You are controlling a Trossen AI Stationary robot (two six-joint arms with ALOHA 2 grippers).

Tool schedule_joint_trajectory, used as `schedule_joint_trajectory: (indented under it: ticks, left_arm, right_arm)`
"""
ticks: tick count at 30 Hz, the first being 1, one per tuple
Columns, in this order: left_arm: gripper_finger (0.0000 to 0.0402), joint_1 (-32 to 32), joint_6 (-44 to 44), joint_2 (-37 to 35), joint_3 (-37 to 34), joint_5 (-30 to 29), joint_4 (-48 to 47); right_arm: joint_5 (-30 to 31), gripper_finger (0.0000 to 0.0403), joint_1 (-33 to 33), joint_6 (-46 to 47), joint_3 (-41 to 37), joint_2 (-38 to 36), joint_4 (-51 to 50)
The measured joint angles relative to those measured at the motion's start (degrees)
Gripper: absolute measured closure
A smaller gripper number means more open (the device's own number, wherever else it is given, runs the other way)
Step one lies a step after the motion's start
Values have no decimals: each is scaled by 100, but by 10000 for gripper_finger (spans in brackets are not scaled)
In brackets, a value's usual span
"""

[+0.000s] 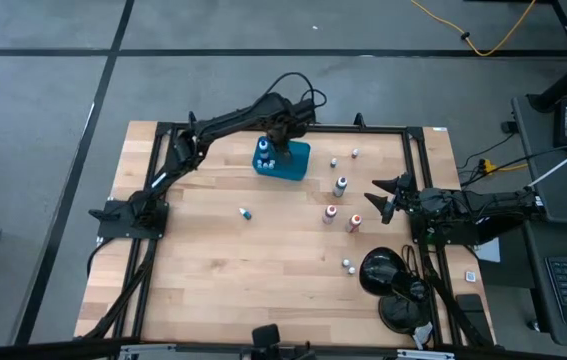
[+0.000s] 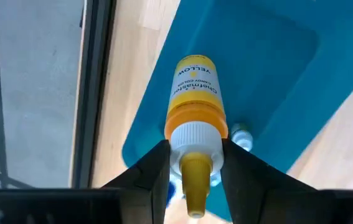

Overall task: Pick & Place food coloring
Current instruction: Put the large yellow food coloring bottle into the blue bin

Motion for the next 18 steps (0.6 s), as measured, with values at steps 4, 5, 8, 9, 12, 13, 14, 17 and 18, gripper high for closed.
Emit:
schedule_joint_trajectory:
  ticks: [4, 5, 8, 9, 12, 13, 14, 17, 18]
  left_arm:
    - [287, 76, 277, 95, -7, -11, -36]
    - [287, 92, 332, 142, -10, -12, -59]
    - [286, 120, 511, 244, -11, 3, -80]
    - [286, 120, 537, 275, -11, 2, -111]
    - [287, 124, 541, 370, -11, -9, -166]
    - [287, 127, 539, 386, -11, -11, -178]
    - [287, 138, 536, 390, -11, -11, -201]
    - [286, 163, 491, 388, -11, -13, -284]
    - [285, 164, 494, 388, -11, -13, -287]
  right_arm:
    - [-2, 108, 2, 0, 0, 0, 1]
    - [0, 108, 1, 0, 0, 0, 0]
    - [0, 108, -1, 0, 0, 0, -2]
    - [0, 108, 2, 1, 0, 0, -2]
    - [-1, 108, 2, 0, 0, 0, -1]
    - [0, 108, 1, 0, 0, 0, 0]
    - [0, 108, 2, 0, 0, 0, 0]
    - [0, 108, 2, 1, 0, 0, -2]
    - [0, 108, 2, 0, 0, 0, -1]
